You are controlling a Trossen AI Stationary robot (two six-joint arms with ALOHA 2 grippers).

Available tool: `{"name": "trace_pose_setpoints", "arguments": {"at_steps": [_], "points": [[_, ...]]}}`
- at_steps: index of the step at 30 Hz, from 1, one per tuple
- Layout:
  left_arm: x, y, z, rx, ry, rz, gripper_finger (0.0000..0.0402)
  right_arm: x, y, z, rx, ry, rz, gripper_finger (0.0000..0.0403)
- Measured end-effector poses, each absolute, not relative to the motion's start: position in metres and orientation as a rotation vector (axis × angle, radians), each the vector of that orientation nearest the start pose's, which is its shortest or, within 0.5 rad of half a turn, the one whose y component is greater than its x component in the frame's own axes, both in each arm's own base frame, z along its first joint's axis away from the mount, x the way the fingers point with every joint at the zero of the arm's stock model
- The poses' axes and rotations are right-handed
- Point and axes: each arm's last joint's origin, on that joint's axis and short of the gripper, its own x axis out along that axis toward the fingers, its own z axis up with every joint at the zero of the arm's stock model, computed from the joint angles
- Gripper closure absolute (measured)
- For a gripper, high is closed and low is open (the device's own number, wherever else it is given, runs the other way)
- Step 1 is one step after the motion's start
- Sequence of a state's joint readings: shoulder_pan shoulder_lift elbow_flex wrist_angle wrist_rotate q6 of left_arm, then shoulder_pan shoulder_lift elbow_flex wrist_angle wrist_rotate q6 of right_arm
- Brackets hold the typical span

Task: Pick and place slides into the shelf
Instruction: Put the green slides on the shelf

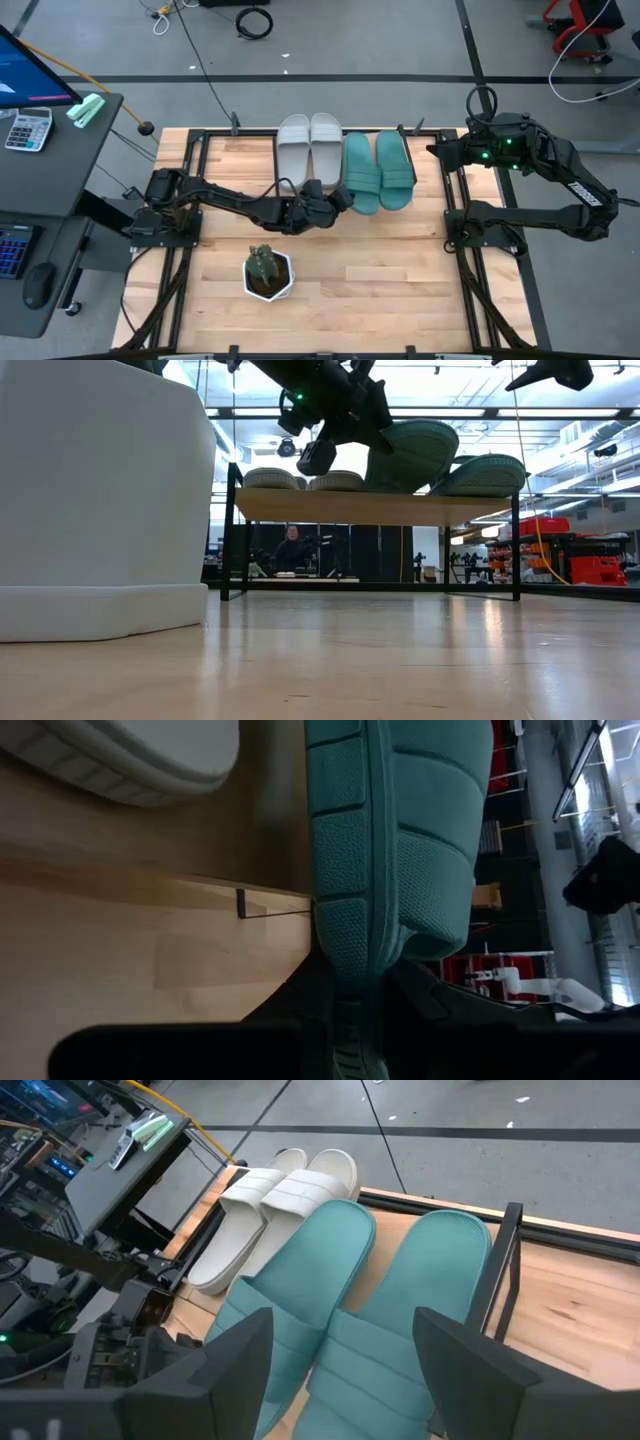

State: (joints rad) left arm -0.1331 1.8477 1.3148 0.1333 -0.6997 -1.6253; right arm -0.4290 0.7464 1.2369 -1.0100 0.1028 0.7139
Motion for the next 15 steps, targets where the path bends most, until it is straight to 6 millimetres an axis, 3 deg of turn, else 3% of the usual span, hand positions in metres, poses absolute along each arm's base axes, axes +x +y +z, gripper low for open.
{"name": "trace_pose_setpoints", "arguments": {"at_steps": [15], "points": [[0.4161, -0.0291, 0.2496, -1.349, -0.148, 0.719, 0.0349, 0.0877, -0.0434, 0.4031, 0.766, 0.312, -0.686, 0.0155]]}}
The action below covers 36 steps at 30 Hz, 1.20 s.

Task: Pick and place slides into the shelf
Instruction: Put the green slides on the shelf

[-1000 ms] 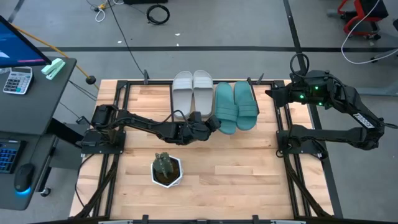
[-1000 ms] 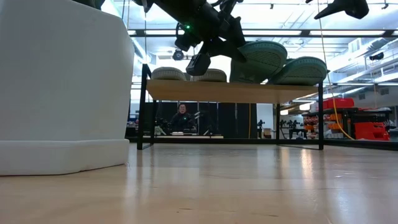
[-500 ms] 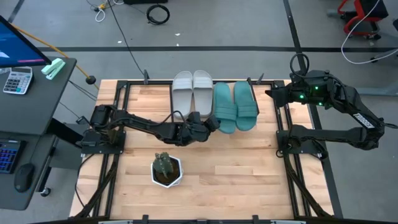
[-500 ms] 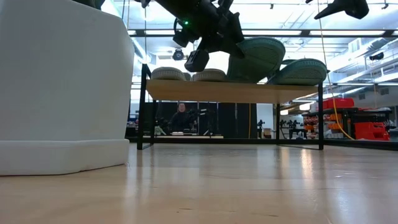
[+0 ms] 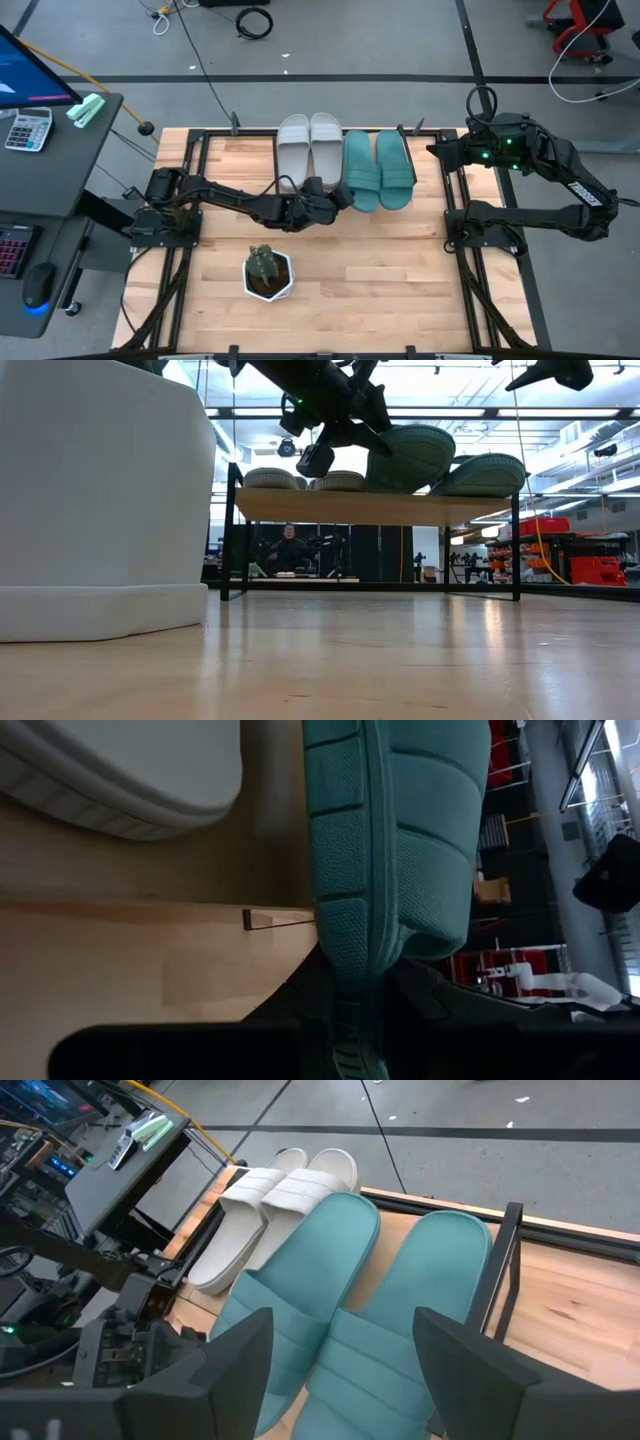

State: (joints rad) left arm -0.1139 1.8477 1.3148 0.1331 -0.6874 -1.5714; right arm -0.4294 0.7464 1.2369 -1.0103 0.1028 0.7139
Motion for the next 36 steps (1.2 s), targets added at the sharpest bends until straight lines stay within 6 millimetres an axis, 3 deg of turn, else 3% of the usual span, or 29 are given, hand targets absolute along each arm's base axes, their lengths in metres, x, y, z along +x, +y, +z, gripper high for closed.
{"name": "trace_pose_setpoints", "arguments": {"at_steps": [6, 16, 29, 36], "points": [[0.416, -0.027, 0.249, -1.335, -0.143, 0.725, 0.0347, 0.088, -0.043, 0.403, 0.766, 0.312, -0.686, 0.0157], [0.417, -0.028, 0.249, -1.346, -0.091, 0.681, 0.0263, 0.088, -0.043, 0.403, 0.766, 0.312, -0.686, 0.0163], [0.420, -0.006, 0.248, -1.396, 0.010, 0.606, 0.0262, 0.088, -0.043, 0.403, 0.770, 0.313, -0.677, 0.0164], [0.420, -0.005, 0.247, -1.409, 0.045, 0.585, 0.0242, 0.088, -0.043, 0.403, 0.777, 0.319, -0.657, 0.0164]]}}
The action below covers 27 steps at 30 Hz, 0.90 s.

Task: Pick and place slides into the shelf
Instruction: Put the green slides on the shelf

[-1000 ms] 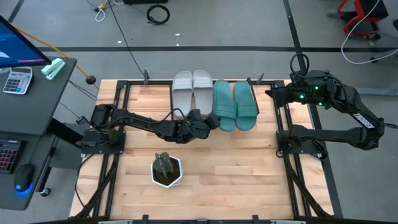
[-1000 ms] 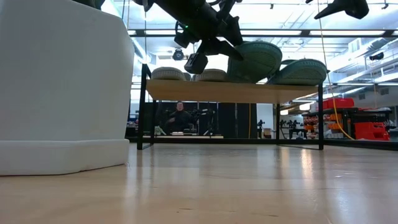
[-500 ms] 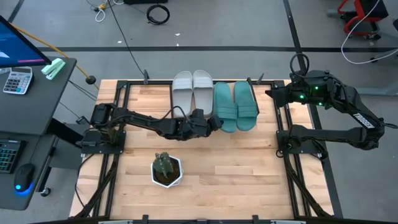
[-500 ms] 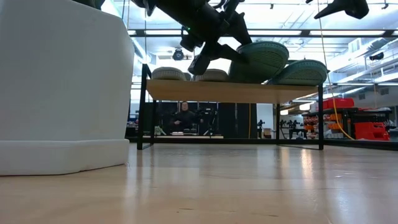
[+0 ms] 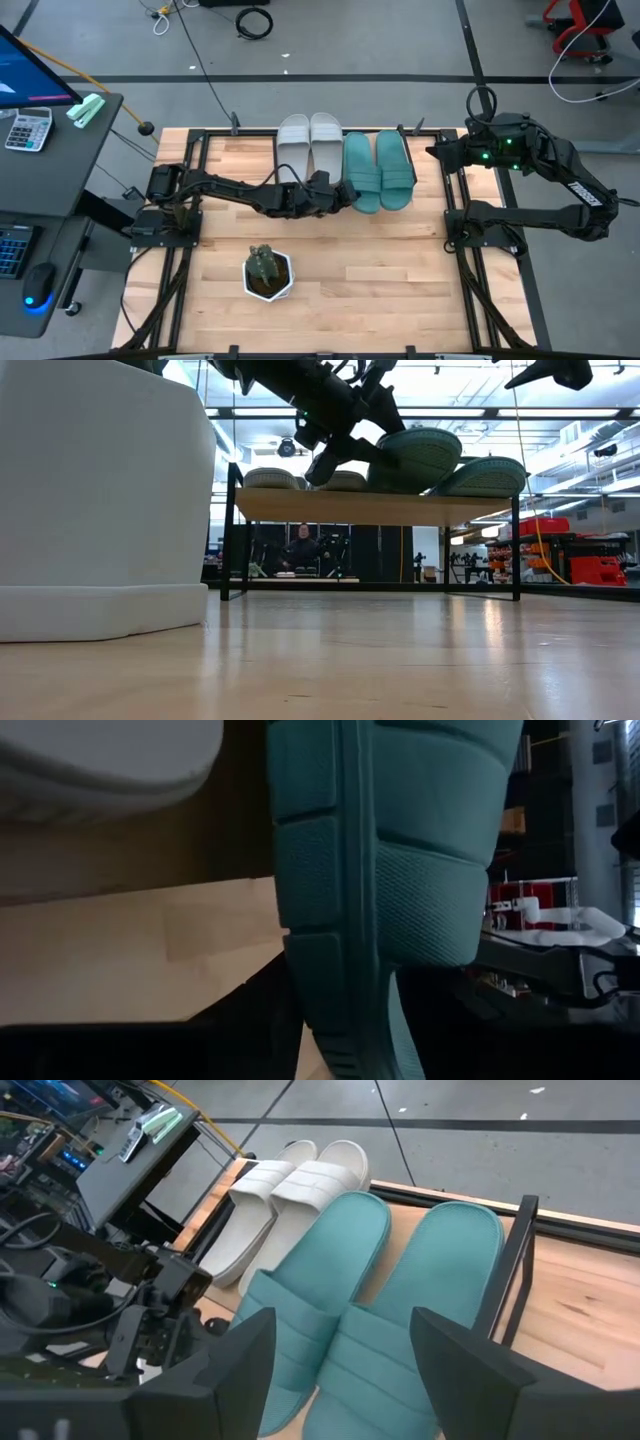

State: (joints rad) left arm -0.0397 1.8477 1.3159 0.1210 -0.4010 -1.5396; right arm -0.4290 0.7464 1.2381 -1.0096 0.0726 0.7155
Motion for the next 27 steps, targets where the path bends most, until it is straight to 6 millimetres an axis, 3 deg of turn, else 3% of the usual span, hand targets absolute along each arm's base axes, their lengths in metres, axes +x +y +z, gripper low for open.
{"name": "trace_pose_setpoints", "arguments": {"at_steps": [16, 24, 27], "points": [[0.4194, -0.0078, 0.2441, -1.425, 0.105, 0.579, 0.0137, 0.0902, -0.0434, 0.4029, 0.770, 0.331, -0.651, 0.0165], [0.4191, -0.0139, 0.2434, -1.411, 0.137, 0.559, 0.0146, 0.0902, -0.0434, 0.4029, 0.760, 0.335, -0.649, 0.0165], [0.4200, -0.0062, 0.2432, -1.427, 0.199, 0.503, 0.0157, 0.0902, -0.0434, 0.4029, 0.755, 0.336, -0.647, 0.0165]]}}
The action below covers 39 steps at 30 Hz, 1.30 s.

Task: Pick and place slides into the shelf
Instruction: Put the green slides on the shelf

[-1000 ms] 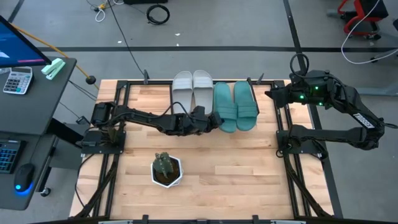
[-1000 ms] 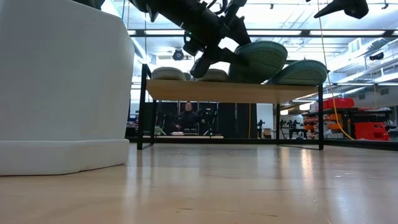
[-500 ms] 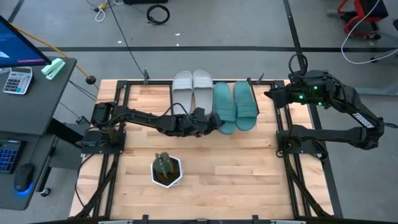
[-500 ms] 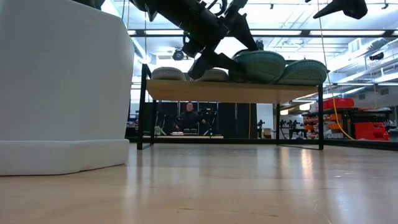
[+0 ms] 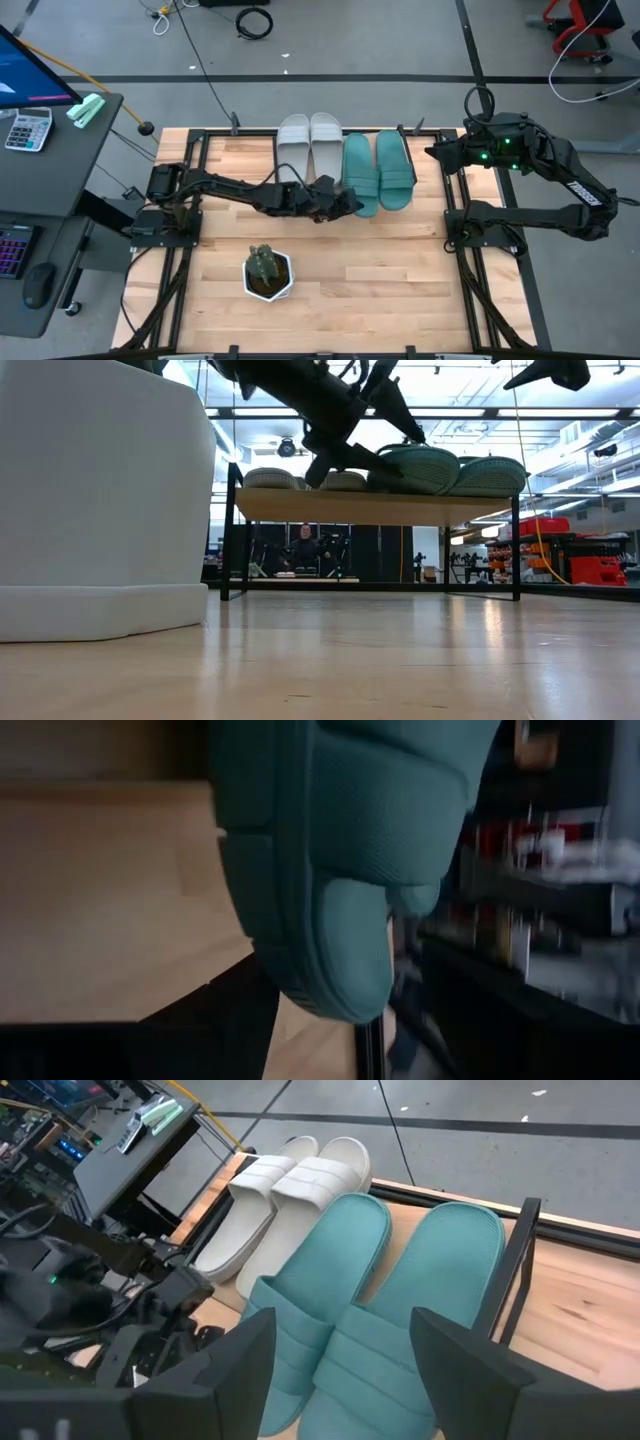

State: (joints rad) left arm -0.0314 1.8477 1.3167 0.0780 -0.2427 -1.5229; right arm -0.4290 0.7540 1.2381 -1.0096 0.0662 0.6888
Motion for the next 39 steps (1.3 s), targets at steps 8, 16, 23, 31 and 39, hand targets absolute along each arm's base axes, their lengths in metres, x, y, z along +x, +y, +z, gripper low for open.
{"name": "trace_pose_setpoints", "arguments": {"at_steps": [8, 16, 23, 31, 39], "points": [[0.423, 0.008, 0.254, -1.365, 0.193, 0.359, 0.0180, 0.090, -0.043, 0.403, 0.752, 0.338, -0.646, 0.0165], [0.423, 0.007, 0.255, -1.364, 0.194, 0.353, 0.0233, 0.090, -0.043, 0.403, 0.752, 0.338, -0.646, 0.0166], [0.421, 0.005, 0.250, -1.378, 0.234, 0.400, 0.0224, 0.090, -0.043, 0.403, 0.751, 0.338, -0.646, 0.0166], [0.420, 0.007, 0.249, -1.363, 0.204, 0.452, 0.0147, 0.090, -0.043, 0.403, 0.752, 0.338, -0.646, 0.0166], [0.420, 0.002, 0.249, -1.370, 0.241, 0.410, 0.0093, 0.090, -0.043, 0.403, 0.752, 0.338, -0.647, 0.0166]]}}
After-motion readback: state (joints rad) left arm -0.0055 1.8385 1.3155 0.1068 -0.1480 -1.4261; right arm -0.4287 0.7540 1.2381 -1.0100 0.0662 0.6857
